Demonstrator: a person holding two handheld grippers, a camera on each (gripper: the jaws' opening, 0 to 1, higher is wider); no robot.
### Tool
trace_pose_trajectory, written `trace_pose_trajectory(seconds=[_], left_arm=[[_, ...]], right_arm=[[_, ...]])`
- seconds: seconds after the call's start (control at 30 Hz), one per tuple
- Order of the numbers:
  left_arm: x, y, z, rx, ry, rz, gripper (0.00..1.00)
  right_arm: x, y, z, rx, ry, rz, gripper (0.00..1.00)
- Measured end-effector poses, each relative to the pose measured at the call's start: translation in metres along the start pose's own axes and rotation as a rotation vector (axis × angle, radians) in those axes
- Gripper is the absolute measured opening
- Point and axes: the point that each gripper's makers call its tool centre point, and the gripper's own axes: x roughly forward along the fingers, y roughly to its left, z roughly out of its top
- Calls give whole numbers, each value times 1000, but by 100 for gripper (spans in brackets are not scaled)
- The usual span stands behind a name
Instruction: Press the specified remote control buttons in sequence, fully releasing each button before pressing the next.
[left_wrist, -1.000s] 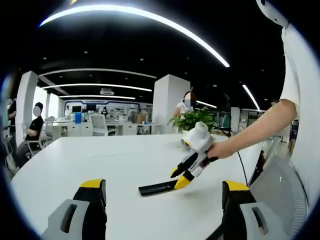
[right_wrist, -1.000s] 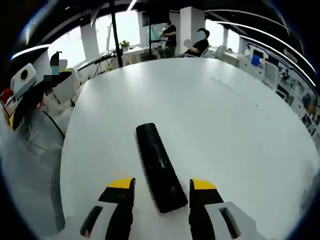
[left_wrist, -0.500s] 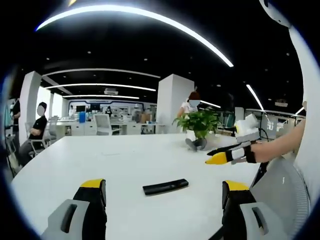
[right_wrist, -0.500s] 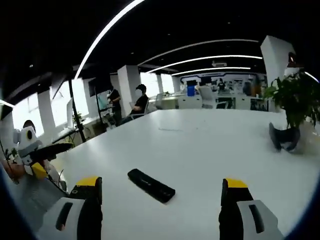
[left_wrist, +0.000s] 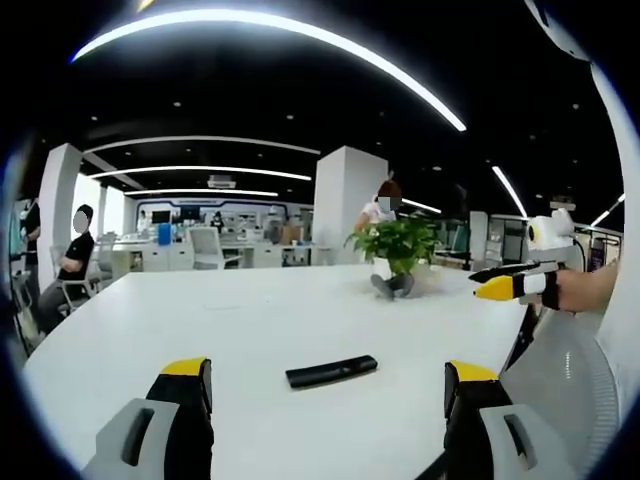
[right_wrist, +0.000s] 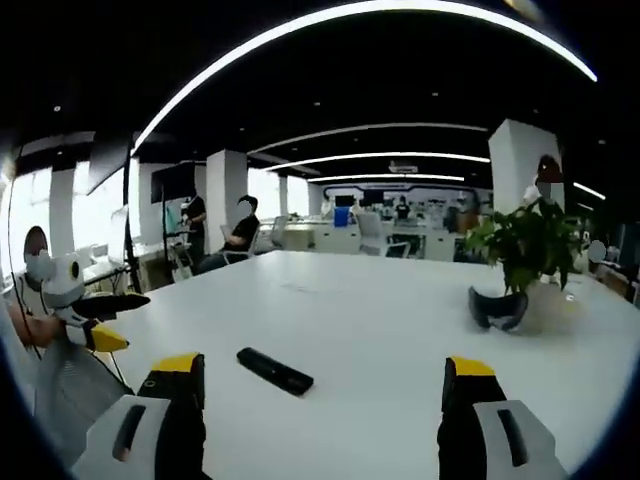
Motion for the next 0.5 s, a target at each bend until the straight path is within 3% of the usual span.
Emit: trace_pose_trajectory(seconds=[0.03, 0.07, 0.17, 0.5], left_arm=[[0, 0, 0, -1, -4, -1, 100], [0, -1, 1, -4, -6, -1, 100], [0, 0, 1, -1, -13, 3, 100], [-1, -11, 0, 1, -7, -34, 100]], right_arm=[[3, 1, -3, -7, 14, 1, 98], [2, -5, -14, -27, 72, -6, 95], [-2, 1, -2, -69, 9, -22, 90], [-3, -10, -5, -24, 16, -74, 93]])
